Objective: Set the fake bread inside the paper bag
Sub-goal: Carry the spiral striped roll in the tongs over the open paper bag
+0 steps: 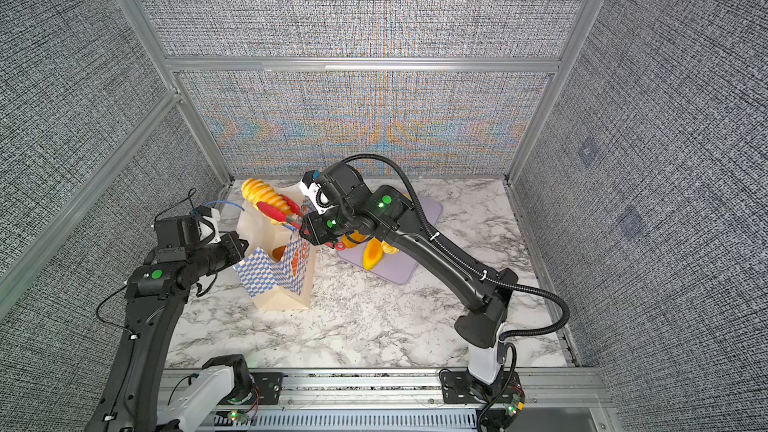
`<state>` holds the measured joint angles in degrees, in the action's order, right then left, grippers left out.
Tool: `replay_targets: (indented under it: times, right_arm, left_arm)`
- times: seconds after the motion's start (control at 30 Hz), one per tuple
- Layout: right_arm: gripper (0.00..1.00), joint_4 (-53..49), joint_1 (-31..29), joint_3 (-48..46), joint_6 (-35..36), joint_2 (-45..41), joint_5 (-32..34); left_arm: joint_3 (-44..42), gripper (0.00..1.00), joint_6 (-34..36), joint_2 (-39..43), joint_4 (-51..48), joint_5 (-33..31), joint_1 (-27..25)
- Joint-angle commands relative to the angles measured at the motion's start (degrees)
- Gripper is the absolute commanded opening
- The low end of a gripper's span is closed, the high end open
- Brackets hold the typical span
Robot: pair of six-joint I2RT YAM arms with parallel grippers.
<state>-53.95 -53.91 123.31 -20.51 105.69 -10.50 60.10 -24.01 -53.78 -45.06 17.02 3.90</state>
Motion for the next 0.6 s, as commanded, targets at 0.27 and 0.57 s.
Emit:
replay_targets:
  times: [0.27,0.57]
  right_arm:
    - [0.44,1.75,-0.49,-1.33,-0.15,-0.33,1.26]
    - [0.44,1.46,-0.49,-2.24,0.12,-0.66,1.98]
  left_arm:
    - [-0.28,0.04,0.26,0.43,0.85,-0.58,0.11]
    - [-0.14,0.04,0.17,0.52,0.73,-0.66,0.08]
